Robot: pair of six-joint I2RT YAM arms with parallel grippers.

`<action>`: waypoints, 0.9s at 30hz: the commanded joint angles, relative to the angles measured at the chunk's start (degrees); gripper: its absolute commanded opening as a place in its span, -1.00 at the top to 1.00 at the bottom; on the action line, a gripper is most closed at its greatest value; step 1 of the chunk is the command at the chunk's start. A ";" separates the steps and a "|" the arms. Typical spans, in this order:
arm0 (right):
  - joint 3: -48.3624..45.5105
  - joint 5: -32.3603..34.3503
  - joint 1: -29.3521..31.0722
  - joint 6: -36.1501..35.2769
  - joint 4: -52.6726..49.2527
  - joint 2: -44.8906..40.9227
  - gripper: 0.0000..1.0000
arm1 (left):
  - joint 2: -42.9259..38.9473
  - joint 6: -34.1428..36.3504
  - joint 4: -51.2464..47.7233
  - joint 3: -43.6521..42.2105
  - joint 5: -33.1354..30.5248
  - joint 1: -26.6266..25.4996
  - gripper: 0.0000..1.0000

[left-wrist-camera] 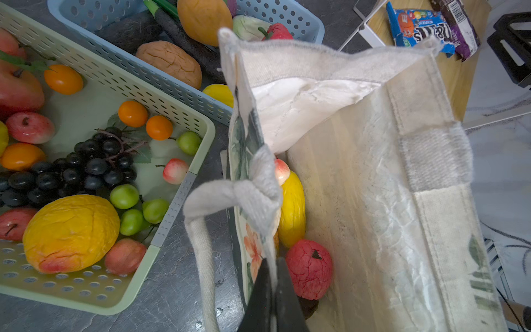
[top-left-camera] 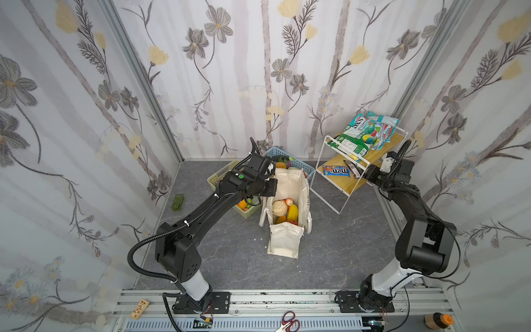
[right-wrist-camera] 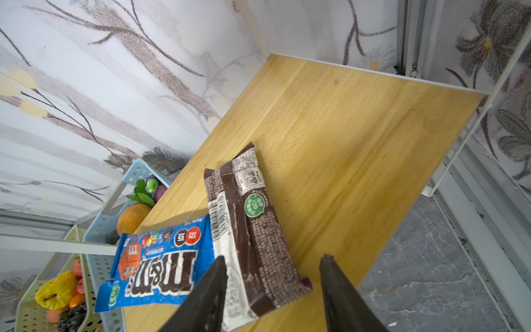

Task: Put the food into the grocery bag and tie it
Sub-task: 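Move the right gripper to the shelf toward the brown snack bar packet, then close the right gripper on the brown snack bar packet and lift it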

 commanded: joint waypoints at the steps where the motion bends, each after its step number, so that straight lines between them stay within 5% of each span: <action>1: 0.78 -0.51 0.30 -2.98 2.31 1.13 -0.06 | 0.51 -0.56 -0.72 0.64 -0.11 -0.30 1.00; 15: -2.50 3.30 2.02 -8.80 2.46 2.34 -0.01 | 1.40 -0.90 -1.69 2.32 -1.25 -1.11 1.00; 27: -8.96 4.31 2.02 -8.51 4.78 -0.93 0.48 | 1.12 -0.57 -1.61 2.28 -2.00 -1.13 1.00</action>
